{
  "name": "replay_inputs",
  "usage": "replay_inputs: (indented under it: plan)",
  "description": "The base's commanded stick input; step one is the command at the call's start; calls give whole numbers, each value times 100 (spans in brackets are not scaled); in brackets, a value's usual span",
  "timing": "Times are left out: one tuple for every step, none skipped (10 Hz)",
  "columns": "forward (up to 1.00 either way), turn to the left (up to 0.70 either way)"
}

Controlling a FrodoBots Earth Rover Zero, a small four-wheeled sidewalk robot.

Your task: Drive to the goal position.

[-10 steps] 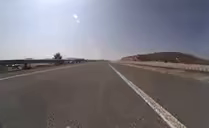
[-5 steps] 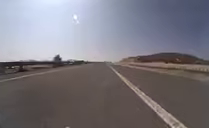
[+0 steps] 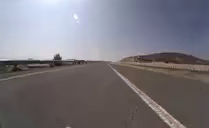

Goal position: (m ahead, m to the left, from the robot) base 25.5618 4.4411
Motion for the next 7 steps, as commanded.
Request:
replay_inputs:
  plan:
    - [100, 0]
    - [100, 0]
    - [100, 0]
    - [100, 0]
    - [100, 0]
    - [100, 0]
    - [100, 0]
